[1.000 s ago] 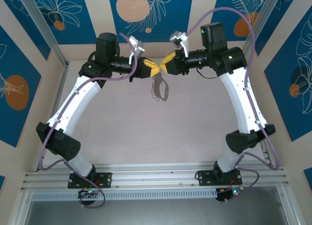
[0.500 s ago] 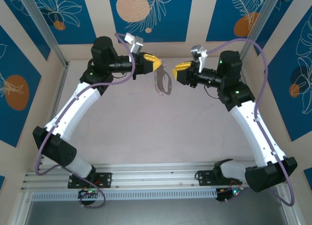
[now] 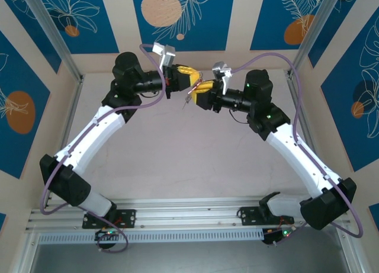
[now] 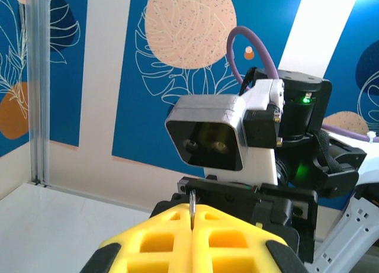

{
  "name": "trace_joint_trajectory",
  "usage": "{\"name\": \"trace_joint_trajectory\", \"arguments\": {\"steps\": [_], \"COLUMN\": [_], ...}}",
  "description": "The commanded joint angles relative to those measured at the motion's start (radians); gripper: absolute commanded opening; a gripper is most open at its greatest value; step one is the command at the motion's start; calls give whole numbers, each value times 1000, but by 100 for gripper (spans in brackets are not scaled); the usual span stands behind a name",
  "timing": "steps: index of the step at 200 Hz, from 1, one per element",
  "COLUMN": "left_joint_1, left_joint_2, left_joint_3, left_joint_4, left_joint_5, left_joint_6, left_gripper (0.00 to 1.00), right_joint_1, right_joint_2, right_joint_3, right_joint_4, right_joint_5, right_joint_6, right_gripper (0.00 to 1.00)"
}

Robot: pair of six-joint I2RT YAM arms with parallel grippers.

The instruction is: Put the keys on the keyring

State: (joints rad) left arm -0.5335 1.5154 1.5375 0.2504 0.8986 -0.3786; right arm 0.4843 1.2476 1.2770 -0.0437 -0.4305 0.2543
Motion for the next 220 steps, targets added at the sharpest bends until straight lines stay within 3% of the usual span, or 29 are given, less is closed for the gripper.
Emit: {"name": "trace_joint_trajectory", "arguments": {"steps": [1,75,111,160,220], "left_joint_1": [-10,-9,-11,-14,-18], "left_joint_2": [-43,-54,-55,-58,-57], "left_joint_3": [-23,-42,-40,-36,-32], "left_joint_4": [147,260,275,269,257], "left_joint_5": [-45,-76,-67,-68,-73], "left_joint_6": [-74,-159,-172,-171,-163], "left_gripper": [0,0,0,0,0], "right_joint_1": [-4,-98,-176,-161,-82], "right_joint_2": [-25,-202,-282,-222,-124], "right_joint_3": [16,-90,-122,-10,73], "right_joint_4": [8,-81,3,67,115], "right_joint_5": [40,102,102,1,-5], "right_joint_6": [-7,-30,40,79,67], "right_gripper": [41,39,34,37,40]}}
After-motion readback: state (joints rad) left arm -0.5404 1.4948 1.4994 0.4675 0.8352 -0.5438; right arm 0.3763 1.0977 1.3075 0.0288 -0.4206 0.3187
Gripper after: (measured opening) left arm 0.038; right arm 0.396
